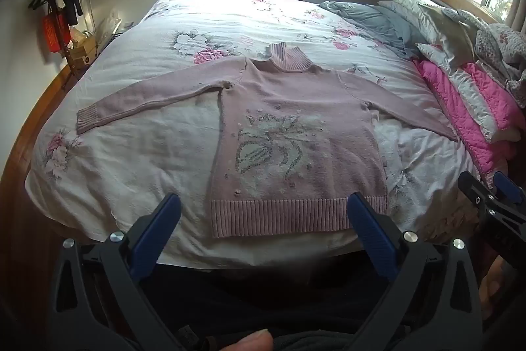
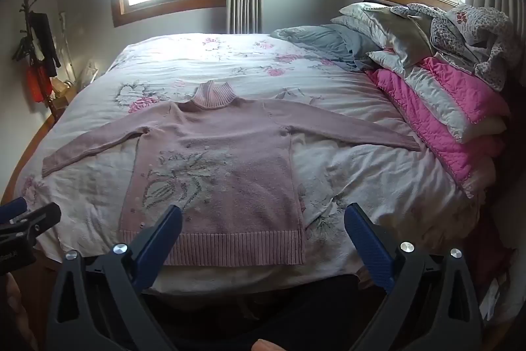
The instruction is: Fold small clothes
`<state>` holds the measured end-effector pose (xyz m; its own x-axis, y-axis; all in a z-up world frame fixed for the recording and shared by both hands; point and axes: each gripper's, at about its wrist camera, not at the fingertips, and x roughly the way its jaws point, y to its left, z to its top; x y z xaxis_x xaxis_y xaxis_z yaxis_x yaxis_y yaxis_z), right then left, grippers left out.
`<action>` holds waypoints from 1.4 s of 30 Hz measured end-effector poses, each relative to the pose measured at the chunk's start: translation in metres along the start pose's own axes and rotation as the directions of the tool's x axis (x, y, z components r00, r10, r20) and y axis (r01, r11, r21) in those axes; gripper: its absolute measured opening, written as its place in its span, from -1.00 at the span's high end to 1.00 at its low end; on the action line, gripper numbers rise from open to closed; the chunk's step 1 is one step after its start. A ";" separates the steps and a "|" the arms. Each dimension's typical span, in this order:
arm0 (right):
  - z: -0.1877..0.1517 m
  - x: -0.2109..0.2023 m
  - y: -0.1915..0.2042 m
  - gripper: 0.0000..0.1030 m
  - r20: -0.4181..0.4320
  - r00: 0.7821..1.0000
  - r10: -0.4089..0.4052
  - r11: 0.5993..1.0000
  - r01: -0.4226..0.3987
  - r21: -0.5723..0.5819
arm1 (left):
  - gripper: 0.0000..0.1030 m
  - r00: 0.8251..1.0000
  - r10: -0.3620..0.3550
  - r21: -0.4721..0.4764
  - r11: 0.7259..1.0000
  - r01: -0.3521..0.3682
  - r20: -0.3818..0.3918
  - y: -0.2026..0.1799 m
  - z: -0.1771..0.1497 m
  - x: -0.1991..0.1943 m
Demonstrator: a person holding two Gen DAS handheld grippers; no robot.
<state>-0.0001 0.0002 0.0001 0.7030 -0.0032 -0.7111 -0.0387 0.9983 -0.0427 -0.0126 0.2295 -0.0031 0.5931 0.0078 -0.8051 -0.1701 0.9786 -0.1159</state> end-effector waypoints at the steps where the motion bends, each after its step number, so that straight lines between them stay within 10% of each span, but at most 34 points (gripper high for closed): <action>1: 0.000 0.000 0.000 -0.93 -0.004 1.000 -0.005 1.000 0.005 -0.002 | -0.95 1.000 0.002 0.002 1.000 -0.002 -0.001 0.000 0.000 0.000; 42: 0.006 0.003 -0.001 -0.93 0.010 1.000 -0.016 1.000 0.016 -0.005 | -0.95 1.000 0.004 0.003 1.000 -0.004 0.004 0.001 0.001 0.002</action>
<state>0.0062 -0.0009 0.0020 0.7103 -0.0186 -0.7036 -0.0309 0.9979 -0.0576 -0.0111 0.2306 -0.0039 0.5953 0.0128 -0.8034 -0.1701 0.9792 -0.1104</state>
